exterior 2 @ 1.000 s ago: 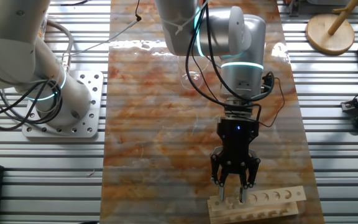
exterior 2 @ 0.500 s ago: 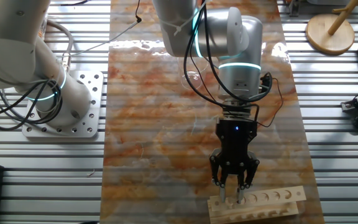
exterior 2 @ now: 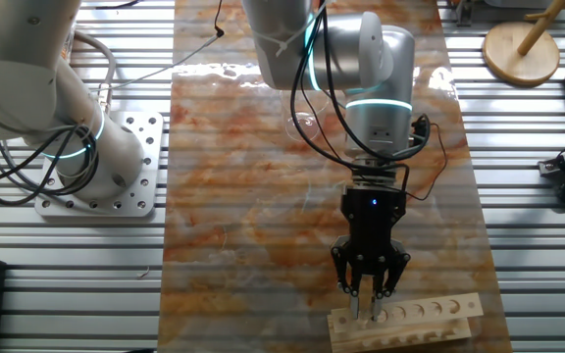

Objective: Pour out the test tube

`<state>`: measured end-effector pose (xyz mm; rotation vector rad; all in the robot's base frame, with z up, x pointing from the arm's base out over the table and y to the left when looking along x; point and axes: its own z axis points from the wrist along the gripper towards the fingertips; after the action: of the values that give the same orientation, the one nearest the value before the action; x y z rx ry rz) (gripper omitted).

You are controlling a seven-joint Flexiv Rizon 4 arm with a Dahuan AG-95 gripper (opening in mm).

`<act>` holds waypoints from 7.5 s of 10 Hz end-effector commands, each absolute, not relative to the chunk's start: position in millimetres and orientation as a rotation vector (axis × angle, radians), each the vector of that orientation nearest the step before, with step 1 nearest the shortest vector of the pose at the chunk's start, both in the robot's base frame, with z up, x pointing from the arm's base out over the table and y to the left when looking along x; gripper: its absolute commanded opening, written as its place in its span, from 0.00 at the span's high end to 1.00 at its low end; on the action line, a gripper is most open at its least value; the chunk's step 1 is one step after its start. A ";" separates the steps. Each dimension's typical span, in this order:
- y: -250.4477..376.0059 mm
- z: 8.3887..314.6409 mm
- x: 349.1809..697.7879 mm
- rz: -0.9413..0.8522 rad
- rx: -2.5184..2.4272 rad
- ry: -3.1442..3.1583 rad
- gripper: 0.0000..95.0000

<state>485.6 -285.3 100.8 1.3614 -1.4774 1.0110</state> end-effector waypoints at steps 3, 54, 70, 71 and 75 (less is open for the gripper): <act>-286.5 101.6 484.2 1.022 1.358 -1.477 1.00; -281.6 137.3 491.5 1.039 1.401 -1.367 1.00; -265.6 186.2 470.3 1.078 1.451 -1.353 1.00; -264.5 188.5 469.6 1.076 1.452 -1.357 1.00; -253.0 208.4 468.0 1.061 1.458 -1.386 1.00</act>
<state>467.9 -251.8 209.9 1.4573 -1.3855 1.0600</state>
